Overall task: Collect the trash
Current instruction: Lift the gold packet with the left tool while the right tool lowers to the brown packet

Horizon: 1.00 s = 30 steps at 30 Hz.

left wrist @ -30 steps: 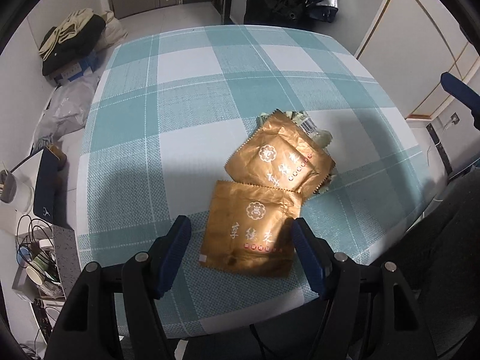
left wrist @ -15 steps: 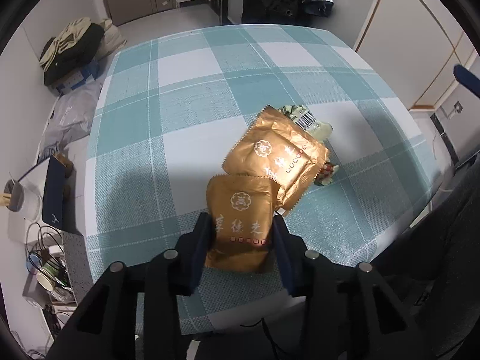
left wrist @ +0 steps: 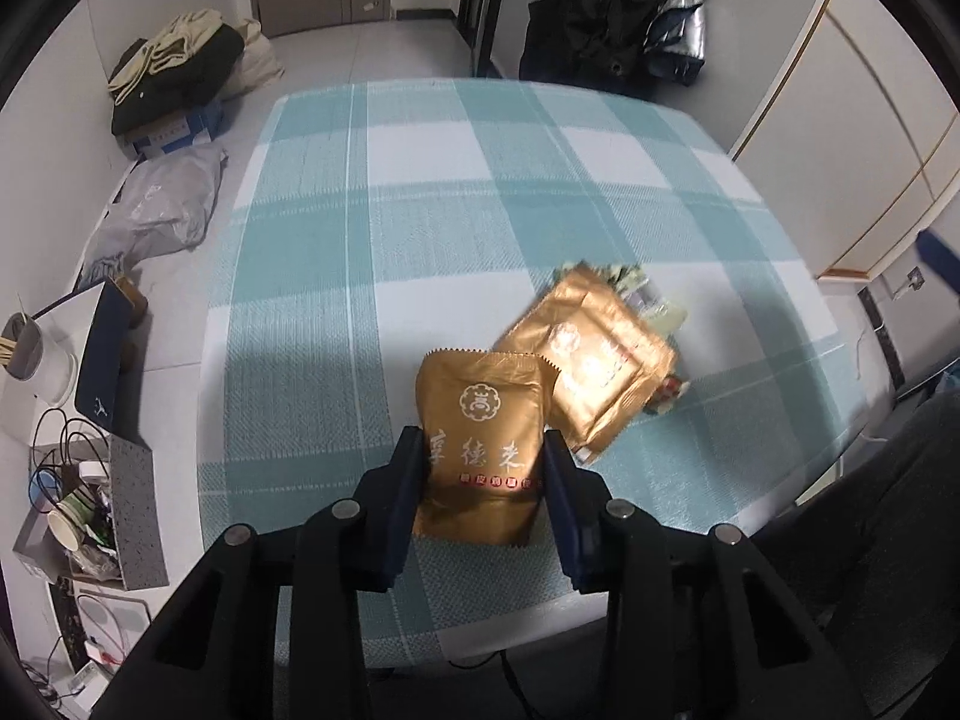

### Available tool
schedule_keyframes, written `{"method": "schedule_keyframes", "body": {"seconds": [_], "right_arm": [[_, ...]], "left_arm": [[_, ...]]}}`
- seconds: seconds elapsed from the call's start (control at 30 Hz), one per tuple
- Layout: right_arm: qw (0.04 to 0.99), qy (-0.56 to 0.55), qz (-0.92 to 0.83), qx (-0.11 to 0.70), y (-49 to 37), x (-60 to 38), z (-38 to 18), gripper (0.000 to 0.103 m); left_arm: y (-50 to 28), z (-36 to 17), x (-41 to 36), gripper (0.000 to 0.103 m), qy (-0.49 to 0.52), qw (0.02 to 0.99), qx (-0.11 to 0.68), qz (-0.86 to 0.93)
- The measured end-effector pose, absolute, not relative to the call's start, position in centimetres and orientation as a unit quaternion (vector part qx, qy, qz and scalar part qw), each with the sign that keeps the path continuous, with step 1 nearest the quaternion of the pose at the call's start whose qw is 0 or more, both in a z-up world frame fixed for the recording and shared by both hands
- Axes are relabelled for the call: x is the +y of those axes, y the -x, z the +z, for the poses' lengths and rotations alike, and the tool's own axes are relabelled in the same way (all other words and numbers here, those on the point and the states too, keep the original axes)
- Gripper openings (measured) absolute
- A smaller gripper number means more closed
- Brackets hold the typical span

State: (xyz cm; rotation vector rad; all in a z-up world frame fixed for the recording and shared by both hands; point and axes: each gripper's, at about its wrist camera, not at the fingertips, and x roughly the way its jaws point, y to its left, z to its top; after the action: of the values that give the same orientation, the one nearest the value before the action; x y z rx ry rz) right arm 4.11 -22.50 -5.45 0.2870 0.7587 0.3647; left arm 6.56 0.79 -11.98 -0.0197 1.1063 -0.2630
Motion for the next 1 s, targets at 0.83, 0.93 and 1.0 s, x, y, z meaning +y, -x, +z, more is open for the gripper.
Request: {"method": "schedule_keyframes", "body": {"seconds": [0.83,0.93,1.0], "right_arm": [[0.842,0.133,0.229,0.471,-4.8,-9.5,-13.0,0.068],[0.833,0.150,0.236,0.478,-5.6,-8.1,-14.0,0.068],[0.828,0.160,0.237,0.483,-6.0,-7.4,-14.8,0.066]], "left_arm": [[-6.3,-4.3,8.0,0.034,0.156,0.915,0.362,-0.081],[-6.3,-4.1,8.5,0.034,0.161,0.917,0.356,-0.077],[-6.4,-3.9,8.7,0.034,0.166,0.917,0.353,-0.078]]}}
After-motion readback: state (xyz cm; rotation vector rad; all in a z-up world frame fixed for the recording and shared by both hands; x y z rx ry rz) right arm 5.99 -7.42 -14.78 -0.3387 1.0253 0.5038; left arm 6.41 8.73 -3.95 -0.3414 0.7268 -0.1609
